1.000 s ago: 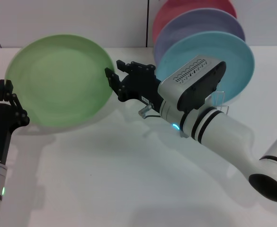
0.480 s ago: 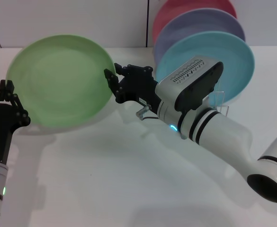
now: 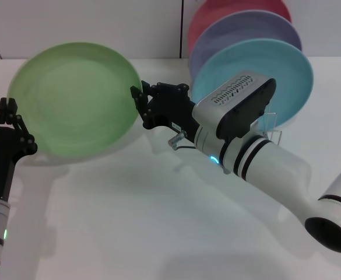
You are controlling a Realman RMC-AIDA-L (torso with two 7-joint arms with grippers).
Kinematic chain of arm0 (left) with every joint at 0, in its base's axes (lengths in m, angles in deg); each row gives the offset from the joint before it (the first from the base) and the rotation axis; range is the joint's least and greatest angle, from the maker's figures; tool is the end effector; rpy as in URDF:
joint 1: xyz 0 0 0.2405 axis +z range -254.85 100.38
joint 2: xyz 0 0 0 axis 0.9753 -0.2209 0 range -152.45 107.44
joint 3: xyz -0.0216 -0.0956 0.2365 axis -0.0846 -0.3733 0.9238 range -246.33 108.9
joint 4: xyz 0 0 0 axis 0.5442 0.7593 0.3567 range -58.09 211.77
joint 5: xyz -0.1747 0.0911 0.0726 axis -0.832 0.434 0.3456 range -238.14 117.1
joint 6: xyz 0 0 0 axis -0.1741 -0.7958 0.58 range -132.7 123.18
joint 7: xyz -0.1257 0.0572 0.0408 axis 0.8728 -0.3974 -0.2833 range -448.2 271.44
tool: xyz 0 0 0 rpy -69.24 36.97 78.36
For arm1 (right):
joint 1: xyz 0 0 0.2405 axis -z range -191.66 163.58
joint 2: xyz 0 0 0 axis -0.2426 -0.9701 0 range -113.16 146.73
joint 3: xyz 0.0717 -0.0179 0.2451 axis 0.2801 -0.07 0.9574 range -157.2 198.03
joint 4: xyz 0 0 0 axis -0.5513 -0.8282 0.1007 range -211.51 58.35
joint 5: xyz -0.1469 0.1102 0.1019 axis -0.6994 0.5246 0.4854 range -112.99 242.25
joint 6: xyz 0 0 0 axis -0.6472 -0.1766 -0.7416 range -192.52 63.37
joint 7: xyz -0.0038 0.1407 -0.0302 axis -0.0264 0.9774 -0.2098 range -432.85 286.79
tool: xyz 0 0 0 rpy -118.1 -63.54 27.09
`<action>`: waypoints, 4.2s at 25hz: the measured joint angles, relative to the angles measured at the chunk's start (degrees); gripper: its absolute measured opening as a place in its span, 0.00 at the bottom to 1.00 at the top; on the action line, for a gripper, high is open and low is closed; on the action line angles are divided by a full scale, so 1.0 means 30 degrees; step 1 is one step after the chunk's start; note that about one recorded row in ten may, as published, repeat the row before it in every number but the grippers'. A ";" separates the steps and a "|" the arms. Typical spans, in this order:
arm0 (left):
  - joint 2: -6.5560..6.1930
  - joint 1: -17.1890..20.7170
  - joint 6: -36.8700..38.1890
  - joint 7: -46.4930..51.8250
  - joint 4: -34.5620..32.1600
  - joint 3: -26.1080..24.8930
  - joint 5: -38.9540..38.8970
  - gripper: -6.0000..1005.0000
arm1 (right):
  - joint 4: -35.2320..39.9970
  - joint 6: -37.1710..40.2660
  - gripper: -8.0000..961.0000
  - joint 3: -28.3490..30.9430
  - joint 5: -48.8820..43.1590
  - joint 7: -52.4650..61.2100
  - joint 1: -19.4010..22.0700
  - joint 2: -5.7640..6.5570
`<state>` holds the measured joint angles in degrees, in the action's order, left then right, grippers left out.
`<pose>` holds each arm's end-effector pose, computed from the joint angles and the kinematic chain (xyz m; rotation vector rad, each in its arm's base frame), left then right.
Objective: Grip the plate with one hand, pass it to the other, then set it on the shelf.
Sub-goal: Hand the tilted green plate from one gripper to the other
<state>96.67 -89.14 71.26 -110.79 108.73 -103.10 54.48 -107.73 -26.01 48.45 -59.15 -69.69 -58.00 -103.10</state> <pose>-0.2906 0.2716 -0.0373 -1.4684 -0.3375 -0.6354 0.1481 0.3712 -0.1417 -2.2346 0.4660 0.7513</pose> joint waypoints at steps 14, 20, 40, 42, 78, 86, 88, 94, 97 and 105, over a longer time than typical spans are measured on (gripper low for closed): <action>0.0001 0.0003 0.0004 0.0001 -0.0094 0.0094 -0.0015 0.04 | 0.0012 0.0043 0.16 -0.0001 0.0043 0.0000 0.0008 0.0000; 0.0000 -0.0014 0.0006 0.0001 -0.0111 0.0116 -0.0013 0.04 | 0.0012 0.0050 0.14 -0.0001 0.0043 0.0000 0.0004 0.0000; 0.0000 -0.0046 0.0001 0.0016 0.0001 0.0336 -0.0012 0.04 | 0.0115 0.0053 0.12 0.0000 0.0043 -0.0027 -0.0041 0.0000; 0.0000 -0.0046 0.0002 0.0017 0.0002 0.0361 -0.0016 0.04 | 0.0113 0.0056 0.12 0.0000 0.0042 -0.0055 -0.0034 0.0001; 0.0000 -0.0098 0.0000 0.0105 -0.0076 0.0417 -0.0052 0.04 | 0.0160 0.0130 0.04 0.0207 0.0523 -0.0130 0.0007 0.0001; -0.0003 -0.0269 0.0006 0.0152 -0.0145 0.0637 -0.0094 0.04 | 0.0167 0.0092 0.03 0.0208 0.0553 -0.0135 0.0037 0.0002; -0.0003 -0.0291 0.0007 0.0166 -0.0150 0.0661 -0.0096 0.04 | 0.0167 0.0086 0.03 0.0206 0.0556 -0.0142 0.0038 0.0002; -0.0002 -0.0402 -0.0025 0.0177 -0.0173 0.0670 -0.0091 0.04 | 0.0167 0.0068 0.03 0.0160 0.0560 -0.0152 0.0066 0.0002; -0.0002 -0.0453 -0.0107 0.0177 -0.0176 0.0670 -0.0091 0.04 | 0.0168 0.0068 0.03 0.0164 0.0563 -0.0153 0.0078 0.0002; 0.0000 -0.0598 -0.0220 0.0203 -0.0235 0.0862 -0.0009 0.08 | 0.0188 0.0105 0.03 0.0186 0.0574 -0.0165 0.0227 0.0001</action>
<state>96.67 -90.93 70.60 -110.19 108.02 -100.51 54.45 -107.16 -25.70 49.01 -57.43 -70.18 -57.32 -103.09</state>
